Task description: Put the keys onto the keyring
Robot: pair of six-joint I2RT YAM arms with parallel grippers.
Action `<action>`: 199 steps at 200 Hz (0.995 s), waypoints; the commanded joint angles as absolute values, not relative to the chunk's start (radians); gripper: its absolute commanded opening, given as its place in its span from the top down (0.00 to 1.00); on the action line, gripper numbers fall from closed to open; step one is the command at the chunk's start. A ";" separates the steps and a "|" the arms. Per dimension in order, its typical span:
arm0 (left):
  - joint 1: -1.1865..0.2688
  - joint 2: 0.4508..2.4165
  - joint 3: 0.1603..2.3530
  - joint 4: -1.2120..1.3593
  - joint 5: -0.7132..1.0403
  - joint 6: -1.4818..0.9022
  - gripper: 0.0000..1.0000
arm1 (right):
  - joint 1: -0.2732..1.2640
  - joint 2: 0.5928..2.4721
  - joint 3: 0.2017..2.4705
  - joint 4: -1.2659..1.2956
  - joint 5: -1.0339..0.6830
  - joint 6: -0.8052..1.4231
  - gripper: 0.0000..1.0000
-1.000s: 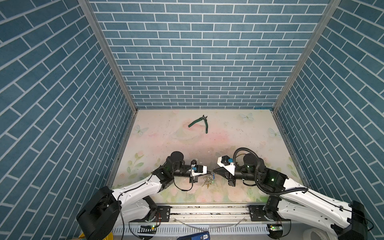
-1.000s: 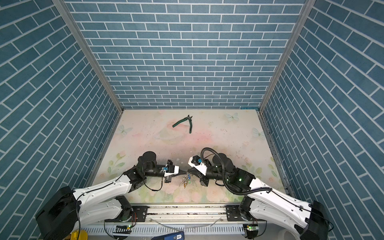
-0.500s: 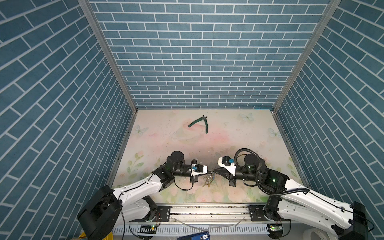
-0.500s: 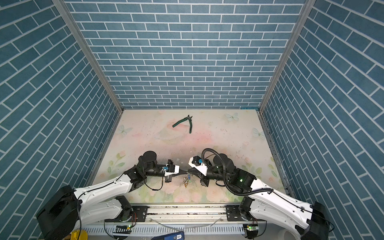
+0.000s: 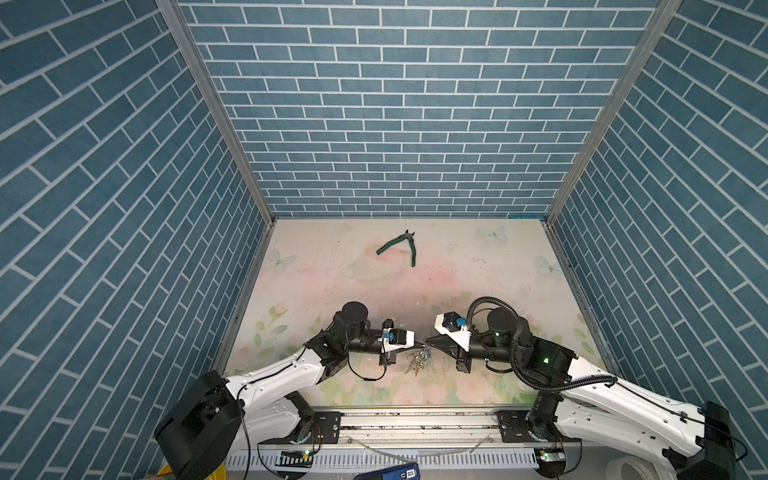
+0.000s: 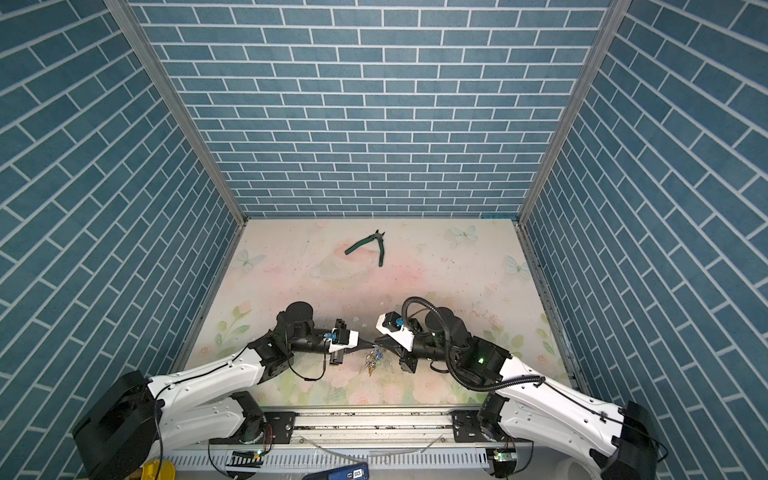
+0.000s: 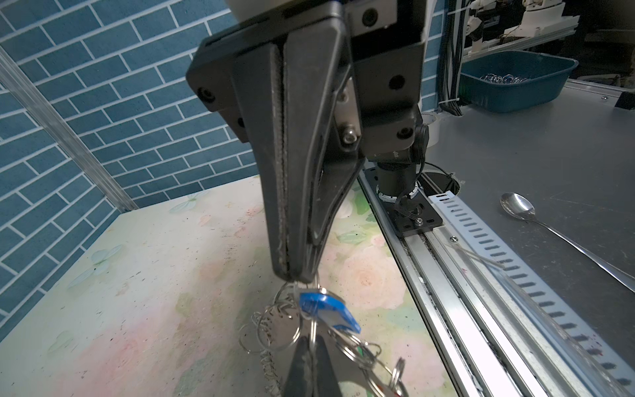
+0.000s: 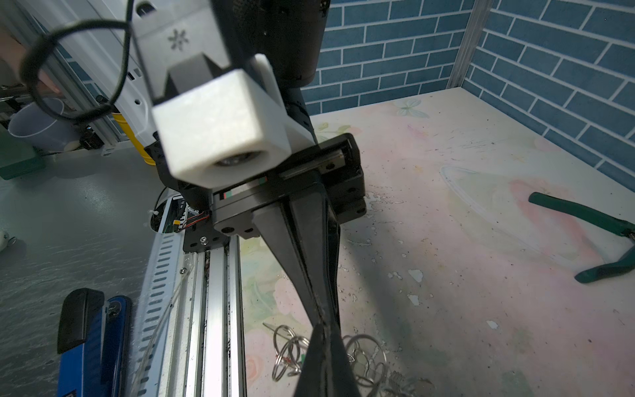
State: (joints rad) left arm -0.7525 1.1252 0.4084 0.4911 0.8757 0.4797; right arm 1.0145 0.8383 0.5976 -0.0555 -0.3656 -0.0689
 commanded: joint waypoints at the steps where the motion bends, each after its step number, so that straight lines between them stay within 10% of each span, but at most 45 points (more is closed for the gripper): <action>1: -0.751 1.138 0.408 0.435 0.886 0.463 1.00 | 1.018 0.839 0.609 -0.038 -0.353 -0.106 1.00; 199: -0.738 1.136 0.410 0.454 0.871 0.421 1.00 | 1.045 0.854 0.608 -0.090 -0.308 -0.129 1.00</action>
